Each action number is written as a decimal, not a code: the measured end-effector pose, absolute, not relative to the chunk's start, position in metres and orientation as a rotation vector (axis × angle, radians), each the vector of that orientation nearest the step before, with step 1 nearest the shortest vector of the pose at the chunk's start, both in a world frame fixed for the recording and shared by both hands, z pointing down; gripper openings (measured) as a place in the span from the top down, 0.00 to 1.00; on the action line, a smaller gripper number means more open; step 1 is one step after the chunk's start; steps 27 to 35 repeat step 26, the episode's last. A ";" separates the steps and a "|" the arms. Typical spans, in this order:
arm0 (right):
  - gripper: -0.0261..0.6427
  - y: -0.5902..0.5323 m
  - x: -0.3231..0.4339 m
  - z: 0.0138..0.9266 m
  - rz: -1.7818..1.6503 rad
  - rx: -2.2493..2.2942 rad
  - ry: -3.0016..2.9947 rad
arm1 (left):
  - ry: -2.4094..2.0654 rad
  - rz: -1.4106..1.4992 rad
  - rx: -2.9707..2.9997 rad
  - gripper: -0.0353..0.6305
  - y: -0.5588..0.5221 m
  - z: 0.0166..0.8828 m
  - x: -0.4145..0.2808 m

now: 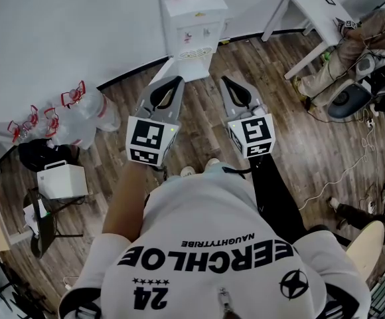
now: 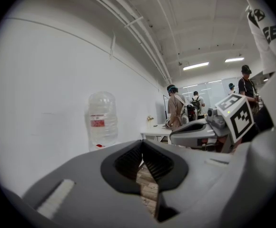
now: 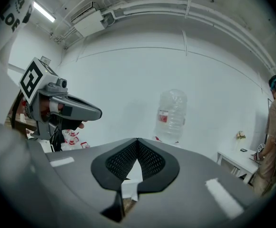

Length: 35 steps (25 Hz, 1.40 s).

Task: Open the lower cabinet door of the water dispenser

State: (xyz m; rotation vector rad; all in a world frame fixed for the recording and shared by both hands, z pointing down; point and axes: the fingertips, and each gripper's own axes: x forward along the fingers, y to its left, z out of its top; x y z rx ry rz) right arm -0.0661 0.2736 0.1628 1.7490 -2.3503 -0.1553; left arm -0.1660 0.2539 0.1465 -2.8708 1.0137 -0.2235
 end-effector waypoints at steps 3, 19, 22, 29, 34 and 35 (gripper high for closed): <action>0.96 0.275 -0.065 0.161 -0.200 1.737 -2.327 | 1.022 -0.217 -2.872 0.86 0.252 0.146 -0.166; 0.96 0.274 -0.060 0.162 -0.209 1.738 -2.317 | 0.990 -0.263 -2.890 0.86 0.255 0.155 -0.163; 0.96 0.279 -0.060 0.164 -0.200 1.740 -2.321 | 0.984 -0.277 -2.896 0.86 0.260 0.159 -0.162; 0.96 0.284 -0.060 0.167 -0.196 1.737 -2.319 | 0.982 -0.274 -2.904 0.86 0.265 0.161 -0.160; 0.96 0.284 -0.060 0.167 -0.196 1.737 -2.319 | 0.982 -0.274 -2.904 0.86 0.265 0.161 -0.160; 0.96 0.284 -0.060 0.167 -0.196 1.737 -2.319 | 0.982 -0.274 -2.904 0.86 0.265 0.161 -0.160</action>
